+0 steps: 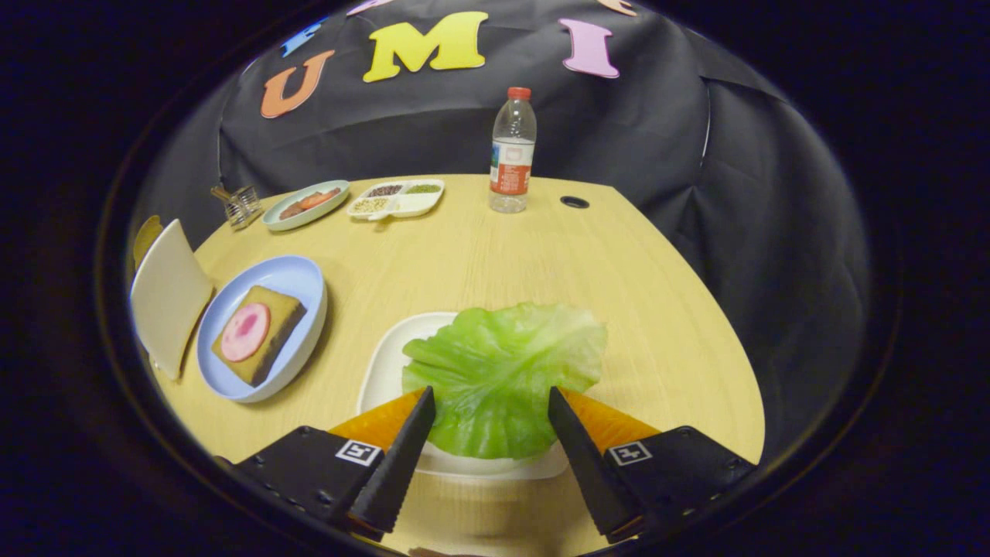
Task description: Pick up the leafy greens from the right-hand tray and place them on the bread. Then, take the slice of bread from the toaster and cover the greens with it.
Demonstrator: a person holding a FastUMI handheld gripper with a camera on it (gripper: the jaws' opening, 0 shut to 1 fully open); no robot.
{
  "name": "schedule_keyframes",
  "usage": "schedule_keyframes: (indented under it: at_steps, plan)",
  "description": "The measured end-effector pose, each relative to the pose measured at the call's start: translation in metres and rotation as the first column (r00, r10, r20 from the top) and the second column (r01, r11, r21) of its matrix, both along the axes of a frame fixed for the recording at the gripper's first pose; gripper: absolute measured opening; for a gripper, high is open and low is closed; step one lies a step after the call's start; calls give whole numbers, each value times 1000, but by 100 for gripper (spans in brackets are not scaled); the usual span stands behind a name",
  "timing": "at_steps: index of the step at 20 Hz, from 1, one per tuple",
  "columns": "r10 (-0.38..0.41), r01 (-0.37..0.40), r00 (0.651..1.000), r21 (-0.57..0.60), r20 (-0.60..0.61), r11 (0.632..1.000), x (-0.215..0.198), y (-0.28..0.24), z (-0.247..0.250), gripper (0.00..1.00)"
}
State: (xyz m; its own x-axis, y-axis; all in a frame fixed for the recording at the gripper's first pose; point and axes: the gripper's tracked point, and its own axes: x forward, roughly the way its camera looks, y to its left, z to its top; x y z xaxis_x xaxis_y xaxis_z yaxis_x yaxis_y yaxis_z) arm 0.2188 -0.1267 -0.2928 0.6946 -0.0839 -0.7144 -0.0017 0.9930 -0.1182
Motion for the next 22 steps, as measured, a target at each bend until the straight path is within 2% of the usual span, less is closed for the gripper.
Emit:
schedule_keyframes:
  at_steps: [2,7,9,12,13,14,22]
  plan:
    - [9,-9,1000,25,0,1000,0,3,-1,86]
    - [-32,33,999,82,-18,996,-4,6,-4,73]
    - [-54,56,998,92,-21,994,-3,8,-6,53]
    - [-85,91,995,130,-45,987,-2,10,-7,17]
    - [-92,97,995,143,-43,985,-1,11,-4,16]
    - [-95,102,994,153,-54,983,-1,12,-2,1]
    - [-80,78,997,229,-1,970,-16,32,35,0]
